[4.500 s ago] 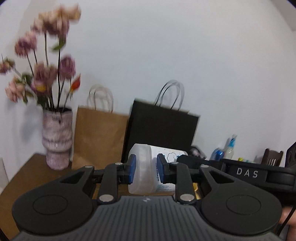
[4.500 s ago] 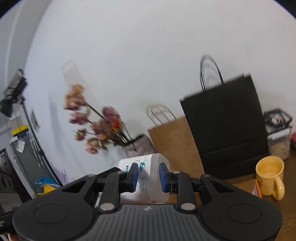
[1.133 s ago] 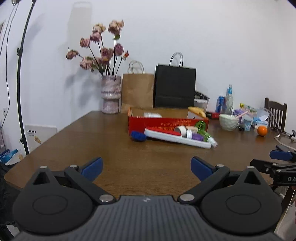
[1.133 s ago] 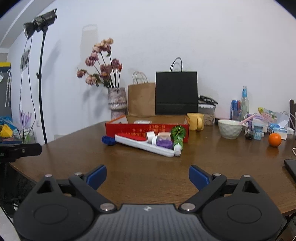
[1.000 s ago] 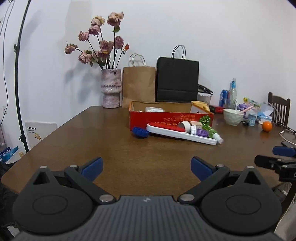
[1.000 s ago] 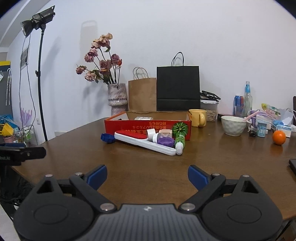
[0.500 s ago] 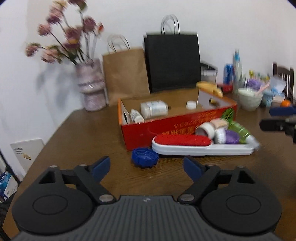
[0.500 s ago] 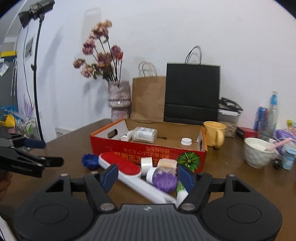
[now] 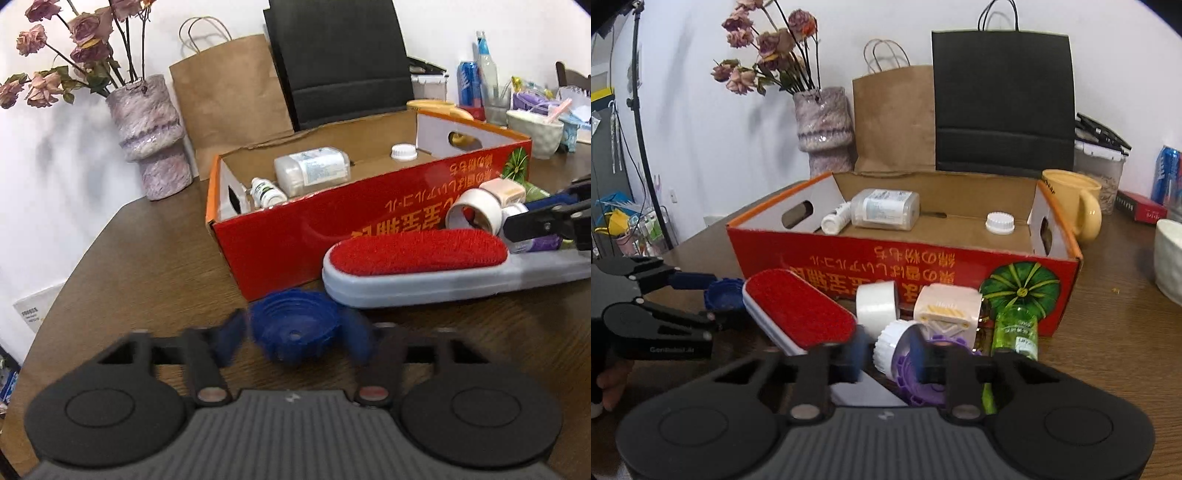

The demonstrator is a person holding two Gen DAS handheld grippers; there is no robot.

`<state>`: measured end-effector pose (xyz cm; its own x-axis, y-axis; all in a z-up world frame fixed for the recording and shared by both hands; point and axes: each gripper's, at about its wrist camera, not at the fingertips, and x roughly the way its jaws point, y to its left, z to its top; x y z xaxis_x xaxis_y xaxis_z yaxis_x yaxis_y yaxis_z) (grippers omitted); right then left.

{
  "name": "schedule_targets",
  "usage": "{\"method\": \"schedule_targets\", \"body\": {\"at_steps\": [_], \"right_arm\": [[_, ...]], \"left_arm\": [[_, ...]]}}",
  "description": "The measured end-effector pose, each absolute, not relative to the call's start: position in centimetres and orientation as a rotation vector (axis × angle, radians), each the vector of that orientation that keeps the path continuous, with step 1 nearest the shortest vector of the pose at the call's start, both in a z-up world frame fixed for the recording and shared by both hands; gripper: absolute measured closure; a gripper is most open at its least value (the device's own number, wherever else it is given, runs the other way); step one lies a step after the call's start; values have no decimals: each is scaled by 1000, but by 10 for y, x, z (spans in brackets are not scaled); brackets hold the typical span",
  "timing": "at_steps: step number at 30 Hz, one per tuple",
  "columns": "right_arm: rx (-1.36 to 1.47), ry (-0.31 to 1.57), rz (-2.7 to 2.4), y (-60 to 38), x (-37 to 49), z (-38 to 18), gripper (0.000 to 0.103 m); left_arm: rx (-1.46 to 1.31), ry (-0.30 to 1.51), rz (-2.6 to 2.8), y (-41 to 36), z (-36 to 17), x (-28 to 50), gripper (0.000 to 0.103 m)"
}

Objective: Organize rigid objects
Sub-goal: 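Move the left tool toward the blue cap beside the lint roller, then grasp the blue cap with the left tool while the right tool grasps a white ridged cap, then carry the blue cap with the left tool into the box while the right tool carries the white cap there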

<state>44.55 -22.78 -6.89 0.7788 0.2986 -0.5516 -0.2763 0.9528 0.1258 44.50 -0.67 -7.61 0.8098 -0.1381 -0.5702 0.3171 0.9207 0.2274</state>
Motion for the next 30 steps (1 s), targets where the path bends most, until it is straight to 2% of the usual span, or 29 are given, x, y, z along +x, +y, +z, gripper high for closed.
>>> {"method": "schedule_targets", "body": {"at_steps": [3, 12, 20, 30], "right_arm": [[43, 599, 322, -225, 445, -71, 92], [79, 502, 348, -227, 416, -41, 94], [25, 391, 355, -211, 335, -4, 94], [-50, 298, 298, -197, 216, 9, 94]], "left_arm": [[305, 584, -257, -5, -75, 445, 49], [256, 538, -216, 8, -52, 416, 49], [130, 410, -143, 29, -3, 327, 49], [-1, 286, -143, 23, 26, 197, 49]]}}
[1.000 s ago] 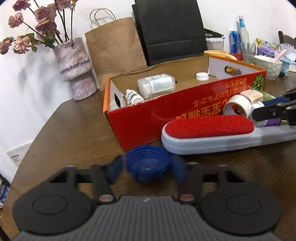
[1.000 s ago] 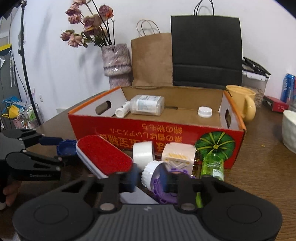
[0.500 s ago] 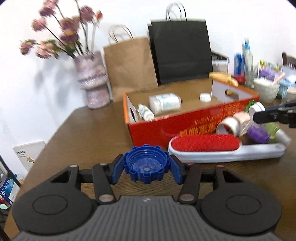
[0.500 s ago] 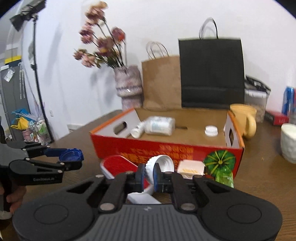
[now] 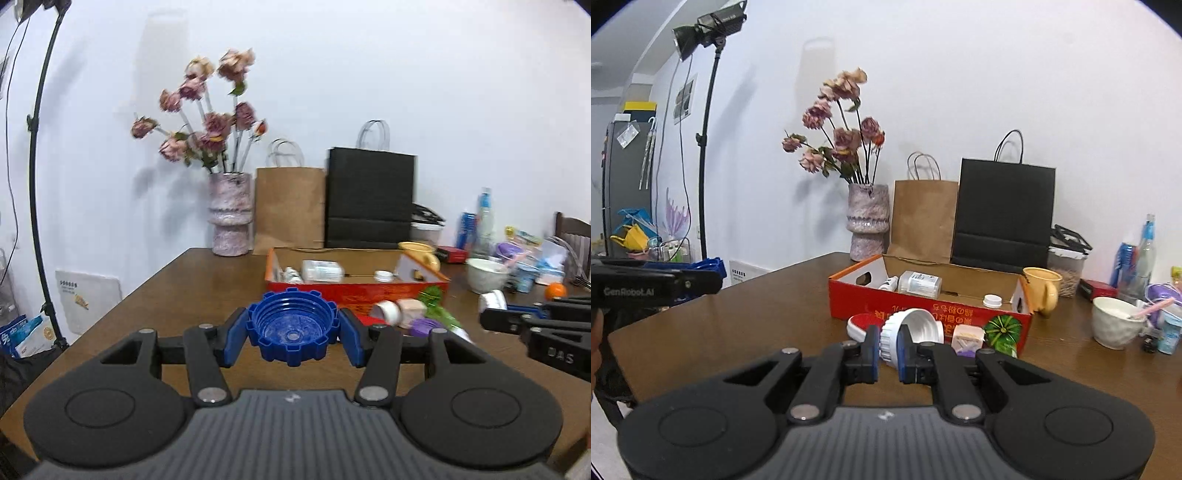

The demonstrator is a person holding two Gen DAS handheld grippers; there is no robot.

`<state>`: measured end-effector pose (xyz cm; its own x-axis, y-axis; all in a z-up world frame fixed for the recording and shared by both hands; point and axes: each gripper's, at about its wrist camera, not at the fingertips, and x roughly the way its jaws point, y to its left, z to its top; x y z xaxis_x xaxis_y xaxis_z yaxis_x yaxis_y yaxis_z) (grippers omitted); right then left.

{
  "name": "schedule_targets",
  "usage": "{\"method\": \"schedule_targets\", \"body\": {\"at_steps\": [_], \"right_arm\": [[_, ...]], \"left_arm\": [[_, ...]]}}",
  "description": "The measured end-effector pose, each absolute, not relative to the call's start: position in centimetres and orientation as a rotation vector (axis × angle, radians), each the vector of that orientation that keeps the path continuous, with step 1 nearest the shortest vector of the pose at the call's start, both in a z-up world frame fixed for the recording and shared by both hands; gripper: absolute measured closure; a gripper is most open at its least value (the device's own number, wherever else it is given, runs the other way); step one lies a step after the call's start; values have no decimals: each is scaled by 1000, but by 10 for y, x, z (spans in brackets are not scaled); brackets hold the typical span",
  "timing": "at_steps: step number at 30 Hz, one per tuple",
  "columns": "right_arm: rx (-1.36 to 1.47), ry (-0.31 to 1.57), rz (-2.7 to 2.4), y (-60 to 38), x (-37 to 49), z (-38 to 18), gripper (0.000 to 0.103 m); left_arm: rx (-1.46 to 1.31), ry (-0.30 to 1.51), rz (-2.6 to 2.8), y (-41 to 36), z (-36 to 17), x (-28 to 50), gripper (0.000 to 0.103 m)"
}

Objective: Organize rigid objects
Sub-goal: 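Carry the blue cap with the left tool into the box while the right tool carries the white cap there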

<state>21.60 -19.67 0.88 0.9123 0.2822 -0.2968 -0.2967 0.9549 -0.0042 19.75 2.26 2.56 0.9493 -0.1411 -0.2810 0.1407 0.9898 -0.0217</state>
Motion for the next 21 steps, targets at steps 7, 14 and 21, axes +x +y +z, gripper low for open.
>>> {"method": "schedule_targets", "body": {"at_steps": [7, 14, 21], "right_arm": [[-73, 265, 294, -192, 155, 7, 94], [-57, 242, 285, -198, 126, 5, 94], [-37, 234, 262, -210, 122, 7, 94]], "left_arm": [[3, 288, -186, 9, 20, 149, 49], [27, 254, -202, -1, 22, 126, 49], [22, 246, -222, -8, 28, 125, 49]]}}
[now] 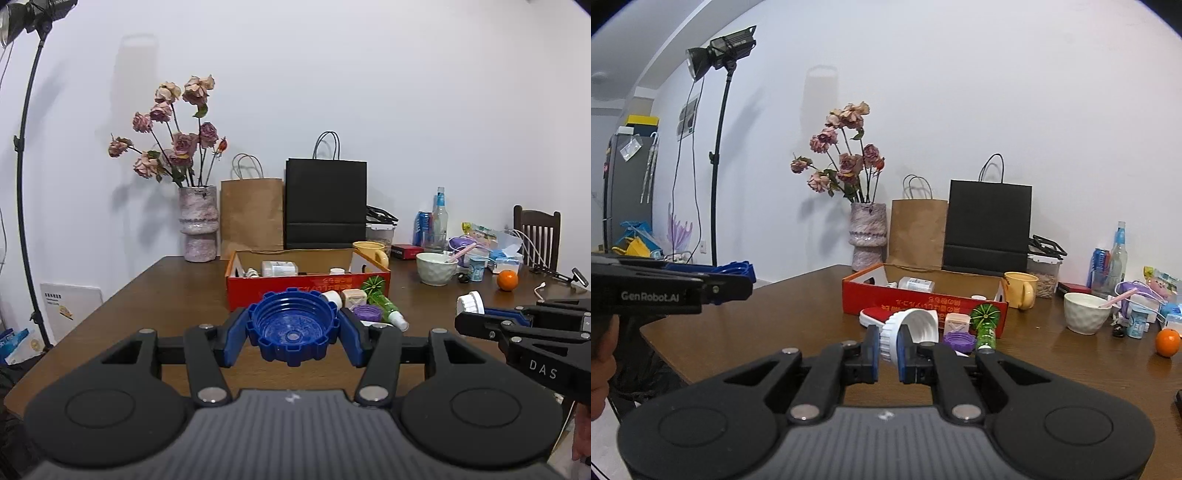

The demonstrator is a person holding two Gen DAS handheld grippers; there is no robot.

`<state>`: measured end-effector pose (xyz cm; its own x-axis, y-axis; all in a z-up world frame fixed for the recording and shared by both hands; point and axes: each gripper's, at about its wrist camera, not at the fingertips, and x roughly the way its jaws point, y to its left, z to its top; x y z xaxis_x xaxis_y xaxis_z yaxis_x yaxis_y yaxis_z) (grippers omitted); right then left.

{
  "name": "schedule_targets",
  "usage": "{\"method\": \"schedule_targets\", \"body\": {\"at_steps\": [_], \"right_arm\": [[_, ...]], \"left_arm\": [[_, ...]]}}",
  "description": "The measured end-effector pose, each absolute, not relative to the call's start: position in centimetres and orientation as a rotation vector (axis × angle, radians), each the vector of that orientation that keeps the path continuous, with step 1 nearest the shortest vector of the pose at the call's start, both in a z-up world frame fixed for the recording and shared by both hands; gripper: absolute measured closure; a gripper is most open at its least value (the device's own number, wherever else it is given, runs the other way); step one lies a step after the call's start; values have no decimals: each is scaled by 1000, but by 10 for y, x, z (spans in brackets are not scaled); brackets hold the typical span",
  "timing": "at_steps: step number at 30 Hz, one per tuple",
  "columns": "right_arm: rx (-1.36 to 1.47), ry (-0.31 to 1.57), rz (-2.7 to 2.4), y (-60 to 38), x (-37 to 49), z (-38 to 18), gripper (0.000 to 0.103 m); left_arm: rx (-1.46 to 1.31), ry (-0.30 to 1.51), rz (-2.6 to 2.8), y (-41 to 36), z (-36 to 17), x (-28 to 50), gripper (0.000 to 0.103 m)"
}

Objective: Organize rigid objects
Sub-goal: 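Carry the blue cap with the left tool into the box while the right tool carries the white cap there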

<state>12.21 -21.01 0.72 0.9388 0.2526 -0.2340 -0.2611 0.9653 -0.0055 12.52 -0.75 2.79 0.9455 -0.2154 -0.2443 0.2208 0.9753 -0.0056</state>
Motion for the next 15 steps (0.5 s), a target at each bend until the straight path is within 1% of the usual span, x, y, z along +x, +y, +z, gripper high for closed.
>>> {"method": "schedule_targets", "body": {"at_steps": [8, 15], "right_arm": [[-32, 231, 264, -225, 164, 22, 94], [-21, 233, 296, -245, 248, 50, 94]], "left_arm": [[-5, 230, -283, -17, 47, 177, 49], [-49, 313, -334, -31, 61, 281, 49]]}}
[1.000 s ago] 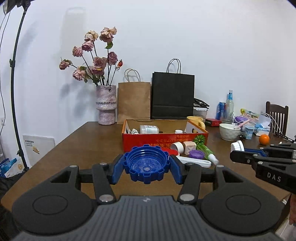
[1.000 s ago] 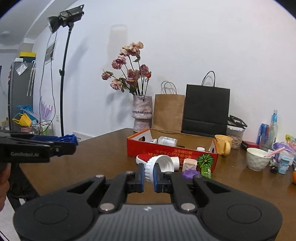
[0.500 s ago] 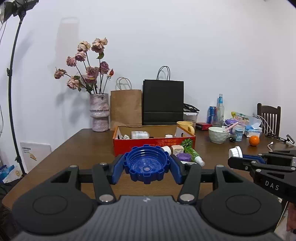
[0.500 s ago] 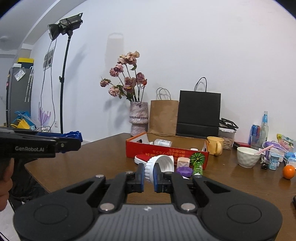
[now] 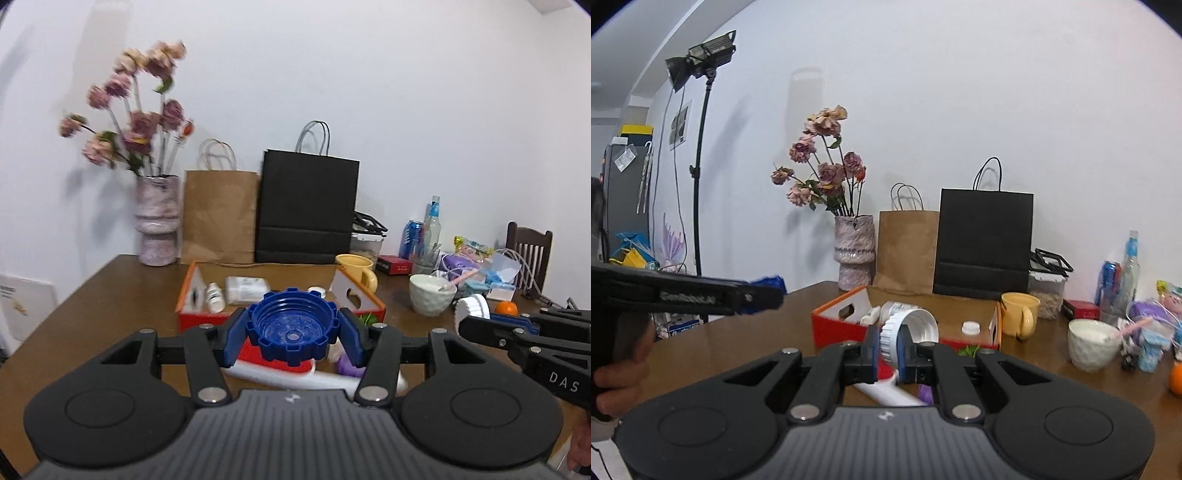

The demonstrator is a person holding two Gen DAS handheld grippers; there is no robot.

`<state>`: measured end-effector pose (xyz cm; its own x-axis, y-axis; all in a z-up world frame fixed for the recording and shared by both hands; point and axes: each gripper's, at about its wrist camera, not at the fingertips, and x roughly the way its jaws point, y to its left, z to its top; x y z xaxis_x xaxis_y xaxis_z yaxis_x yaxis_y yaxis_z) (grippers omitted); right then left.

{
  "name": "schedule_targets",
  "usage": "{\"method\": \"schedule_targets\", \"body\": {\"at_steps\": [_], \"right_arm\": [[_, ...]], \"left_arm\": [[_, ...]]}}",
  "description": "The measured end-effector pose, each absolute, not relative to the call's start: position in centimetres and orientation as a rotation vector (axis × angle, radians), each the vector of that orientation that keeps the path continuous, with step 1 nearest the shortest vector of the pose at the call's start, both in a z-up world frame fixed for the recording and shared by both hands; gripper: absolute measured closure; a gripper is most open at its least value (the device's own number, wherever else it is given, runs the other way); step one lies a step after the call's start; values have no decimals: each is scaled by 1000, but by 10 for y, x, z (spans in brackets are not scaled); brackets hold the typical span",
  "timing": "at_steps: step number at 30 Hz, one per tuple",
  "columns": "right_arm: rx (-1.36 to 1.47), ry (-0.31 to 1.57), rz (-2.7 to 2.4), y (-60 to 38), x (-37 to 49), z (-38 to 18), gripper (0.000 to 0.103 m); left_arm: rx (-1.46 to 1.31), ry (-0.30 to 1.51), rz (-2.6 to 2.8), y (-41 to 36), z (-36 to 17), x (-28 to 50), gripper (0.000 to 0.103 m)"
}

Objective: Organize rigid objects
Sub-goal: 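Carry the blue cap with the left tool into the box while the right tool carries the white cap there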

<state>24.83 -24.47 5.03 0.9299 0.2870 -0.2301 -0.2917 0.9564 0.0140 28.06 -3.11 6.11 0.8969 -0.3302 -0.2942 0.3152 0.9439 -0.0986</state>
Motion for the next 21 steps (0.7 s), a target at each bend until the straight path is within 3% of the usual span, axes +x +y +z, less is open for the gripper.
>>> {"method": "schedule_targets", "body": {"at_steps": [12, 21], "right_arm": [[67, 399, 383, -276, 473, 85, 94], [356, 649, 416, -300, 642, 32, 94]], "left_arm": [[-66, 496, -413, -70, 84, 497, 49], [-91, 673, -371, -103, 42, 623, 49]]}}
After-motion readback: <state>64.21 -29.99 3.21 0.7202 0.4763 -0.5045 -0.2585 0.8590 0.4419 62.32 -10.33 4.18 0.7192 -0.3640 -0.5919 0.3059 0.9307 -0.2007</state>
